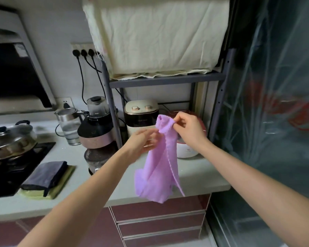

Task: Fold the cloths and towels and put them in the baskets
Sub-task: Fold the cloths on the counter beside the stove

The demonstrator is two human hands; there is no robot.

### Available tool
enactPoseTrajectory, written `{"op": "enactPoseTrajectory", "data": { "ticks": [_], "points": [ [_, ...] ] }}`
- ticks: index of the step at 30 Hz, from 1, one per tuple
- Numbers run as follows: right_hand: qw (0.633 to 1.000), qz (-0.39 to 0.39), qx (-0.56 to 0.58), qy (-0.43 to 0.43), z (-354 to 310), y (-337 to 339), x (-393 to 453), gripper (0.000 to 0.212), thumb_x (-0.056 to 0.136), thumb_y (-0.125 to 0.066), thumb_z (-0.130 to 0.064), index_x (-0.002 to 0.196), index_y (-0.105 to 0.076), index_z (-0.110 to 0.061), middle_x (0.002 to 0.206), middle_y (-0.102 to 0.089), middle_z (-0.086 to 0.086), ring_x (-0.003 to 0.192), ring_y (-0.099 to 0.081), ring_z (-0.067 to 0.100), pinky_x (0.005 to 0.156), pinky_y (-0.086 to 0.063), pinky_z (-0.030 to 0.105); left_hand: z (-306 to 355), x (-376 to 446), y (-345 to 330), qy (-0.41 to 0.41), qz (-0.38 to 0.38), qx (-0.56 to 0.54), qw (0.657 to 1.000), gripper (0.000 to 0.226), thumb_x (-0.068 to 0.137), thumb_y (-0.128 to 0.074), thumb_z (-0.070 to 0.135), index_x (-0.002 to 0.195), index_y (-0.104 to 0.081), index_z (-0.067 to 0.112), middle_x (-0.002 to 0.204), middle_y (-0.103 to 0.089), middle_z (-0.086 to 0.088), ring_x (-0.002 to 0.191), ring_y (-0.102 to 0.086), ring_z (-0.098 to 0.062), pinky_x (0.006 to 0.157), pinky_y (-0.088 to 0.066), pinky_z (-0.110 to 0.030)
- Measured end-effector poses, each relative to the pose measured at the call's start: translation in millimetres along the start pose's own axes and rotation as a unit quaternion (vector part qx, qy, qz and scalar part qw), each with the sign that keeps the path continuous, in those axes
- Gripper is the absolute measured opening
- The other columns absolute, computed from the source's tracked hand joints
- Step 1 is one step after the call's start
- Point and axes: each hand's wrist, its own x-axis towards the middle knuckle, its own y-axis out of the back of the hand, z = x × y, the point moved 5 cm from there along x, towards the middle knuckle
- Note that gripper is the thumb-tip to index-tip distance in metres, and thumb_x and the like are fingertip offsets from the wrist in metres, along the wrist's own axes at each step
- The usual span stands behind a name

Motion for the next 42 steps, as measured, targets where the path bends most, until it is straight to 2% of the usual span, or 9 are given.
{"op": "enactPoseTrajectory", "data": {
  "ticks": [4,12,16,19,22,27,34,38,42],
  "points": [
    [0.999,0.043,0.017,-0.005,-7,4,14,0.014,0.08,-0.06,0.003,0.07,-0.06,-0.007,0.061,-0.059,0.002,0.061,-0.052,0.016,0.062,-0.052,0.043,-37,-1,-11,-0.06,0.001,0.19,0.98,0.045,0.076,-0.075,0.041,0.111,-0.063,0.014,0.102,-0.068,-0.001,0.092,-0.062,-0.011,0.086,-0.05,-0.027],
    [0.993,0.113,-0.005,-0.046,-2,38,8,0.005,0.091,-0.057,-0.008,0.091,-0.056,-0.003,0.083,-0.063,0.009,0.078,-0.063,0.022,0.066,-0.055,0.03,-89,3,5,-0.1,-0.124,0.453,0.877,0.018,0.085,-0.062,0.022,0.077,-0.06,0.006,0.074,-0.06,-0.002,0.067,-0.044,-0.012,0.069,-0.045,-0.037],
    [0.982,0.156,-0.036,-0.098,19,68,-6,0.015,0.093,-0.046,-0.002,0.103,-0.05,-0.012,0.101,-0.06,0.006,0.092,-0.057,0.015,0.077,-0.047,0.022,-73,-2,-1,-0.15,-0.133,0.435,0.878,0.036,0.096,-0.054,0.017,0.063,-0.043,0.008,0.06,-0.033,0.004,0.055,-0.028,-0.006,0.055,-0.026,-0.025],
    [0.962,-0.05,-0.211,-0.165,48,70,-17,0.03,0.088,-0.045,0.001,0.112,-0.05,-0.017,0.113,-0.054,0.007,0.102,-0.056,0.023,0.08,-0.048,0.034,-40,-8,-21,-0.21,-0.111,0.389,0.89,0.037,0.099,-0.05,0.021,0.064,-0.041,0.013,0.055,-0.032,0.009,0.051,-0.029,-0.004,0.051,-0.024,-0.02],
    [0.927,-0.267,-0.135,-0.225,57,48,-46,0.055,0.08,-0.07,-0.023,0.128,-0.046,-0.029,0.133,-0.048,0.001,0.118,-0.051,0.019,0.098,-0.048,0.041,2,-12,-50,-0.258,-0.143,0.377,0.878,0.033,0.097,-0.054,0.02,0.066,-0.053,0.007,0.054,-0.038,0.01,0.05,-0.033,-0.001,0.05,-0.028,-0.015],
    [0.944,-0.268,-0.025,-0.188,39,18,-59,0.026,0.081,-0.07,-0.025,0.105,-0.066,-0.015,0.102,-0.069,0.006,0.094,-0.066,0.019,0.091,-0.053,0.042,50,-14,-74,-0.307,-0.182,0.387,0.85,0.025,0.094,-0.058,0.026,0.076,-0.069,0.012,0.07,-0.064,-0.005,0.064,-0.047,-0.003,0.063,-0.043,-0.026],
    [0.96,-0.218,-0.067,-0.163,41,20,-55,0.009,0.09,-0.06,-0.01,0.087,-0.068,-0.014,0.084,-0.066,0.004,0.076,-0.061,0.013,0.069,-0.053,0.03,21,-19,-11,-0.13,-0.173,0.374,0.902,0.03,0.083,-0.07,0.039,0.081,-0.07,0.009,0.073,-0.062,0.005,0.068,-0.054,-0.004,0.067,-0.045,-0.021],
    [0.965,-0.186,-0.109,-0.149,41,8,-50,0.014,0.092,-0.058,-0.013,0.082,-0.067,-0.017,0.081,-0.064,-0.002,0.072,-0.057,0.008,0.062,-0.044,0.021,-33,-23,37,-0.01,-0.168,0.519,0.838,0.053,0.065,-0.079,0.057,0.083,-0.068,0.009,0.076,-0.067,0.004,0.072,-0.064,-0.014,0.07,-0.053,-0.028],
    [0.96,-0.135,-0.159,-0.186,66,1,-41,0.013,0.089,-0.06,-0.011,0.078,-0.067,-0.006,0.082,-0.067,0.016,0.075,-0.057,0.02,0.068,-0.042,0.029,-56,-28,74,0.028,-0.112,0.577,0.809,0.053,0.067,-0.077,0.058,0.069,-0.055,0.01,0.067,-0.049,0.002,0.063,-0.044,-0.014,0.059,-0.034,-0.028]
  ]
}}
